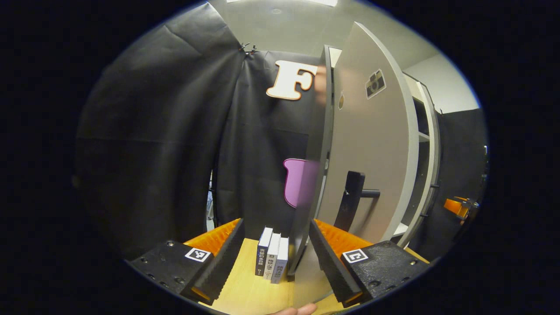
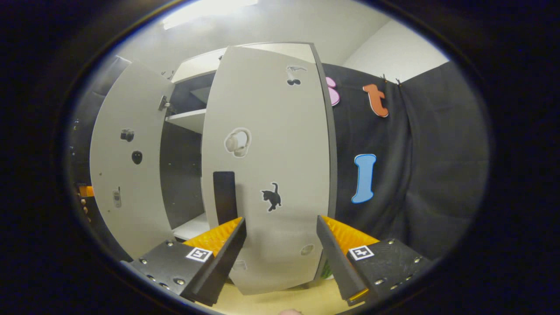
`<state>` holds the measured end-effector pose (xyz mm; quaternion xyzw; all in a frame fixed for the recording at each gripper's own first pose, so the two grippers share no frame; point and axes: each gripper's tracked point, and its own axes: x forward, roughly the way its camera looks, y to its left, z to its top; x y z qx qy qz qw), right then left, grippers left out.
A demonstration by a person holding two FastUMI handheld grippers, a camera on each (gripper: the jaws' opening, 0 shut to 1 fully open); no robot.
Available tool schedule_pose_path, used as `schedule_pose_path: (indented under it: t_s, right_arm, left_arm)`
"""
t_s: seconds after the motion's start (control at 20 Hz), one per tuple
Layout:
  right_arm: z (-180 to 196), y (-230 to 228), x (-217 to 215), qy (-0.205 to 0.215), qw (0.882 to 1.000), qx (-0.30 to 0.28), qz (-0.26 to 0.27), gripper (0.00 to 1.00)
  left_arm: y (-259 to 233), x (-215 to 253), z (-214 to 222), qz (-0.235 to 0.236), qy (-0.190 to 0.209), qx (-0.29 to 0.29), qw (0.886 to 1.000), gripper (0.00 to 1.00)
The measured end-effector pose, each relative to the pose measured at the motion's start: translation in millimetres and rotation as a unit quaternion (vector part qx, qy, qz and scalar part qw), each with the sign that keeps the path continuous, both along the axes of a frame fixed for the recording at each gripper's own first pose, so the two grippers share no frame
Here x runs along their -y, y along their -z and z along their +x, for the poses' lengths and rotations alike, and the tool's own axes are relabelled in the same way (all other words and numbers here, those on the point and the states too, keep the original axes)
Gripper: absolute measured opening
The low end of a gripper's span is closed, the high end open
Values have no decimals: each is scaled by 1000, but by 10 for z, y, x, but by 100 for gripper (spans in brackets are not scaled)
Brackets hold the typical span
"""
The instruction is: Grasp the bottle in the cabinet with the left hand and place it on the coaster, then close the right door with the right hand and the left door with the left hand.
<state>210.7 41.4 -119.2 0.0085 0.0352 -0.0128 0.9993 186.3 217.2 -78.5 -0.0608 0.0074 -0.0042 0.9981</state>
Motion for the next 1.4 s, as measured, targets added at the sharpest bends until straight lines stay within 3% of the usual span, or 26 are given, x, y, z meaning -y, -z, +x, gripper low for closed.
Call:
schedule_pose_path:
  t_s: [0.05,0.1,0.15,0.45,0.65,0.9,1.1,1.15,1.25,1.3,1.4]
  right_arm:
    - [-29,25,5,-3,1000,-2,-1,97]
    - [-49,33,36,-3,1000,-3,-4,98]
    - [-88,55,83,-1,1000,-4,-8,98]
    - [-228,96,264,-11,1000,-17,1,98]
    - [-323,64,427,-18,1000,-20,-4,98]
    - [-390,69,638,-22,999,-25,-8,98]
    - [-461,55,760,-25,999,-25,-9,98]
    - [-491,64,788,-26,999,-26,-10,98]
    - [-489,81,839,-27,999,-29,-11,98]
    - [-494,83,880,-25,999,-30,-12,98]
    - [-548,64,944,-22,999,-32,-11,98]
  left_arm:
    - [-1,11,6,-1,2,0,1000,94]
    - [-8,26,3,-4,2,-2,1000,88]
    - [17,34,-11,-3,0,-7,1000,94]
    - [12,422,-109,39,7,-14,999,94]
    - [15,745,-100,42,16,-17,999,90]
    - [58,1090,-55,24,23,-25,999,94]
    - [13,1346,-28,50,32,-13,998,94]
    - [16,1422,-23,59,36,-12,998,88]
    - [-25,1573,-5,69,45,-5,997,93]
    - [-57,1642,5,71,45,1,996,88]
    - [-96,1672,29,70,36,8,997,95]
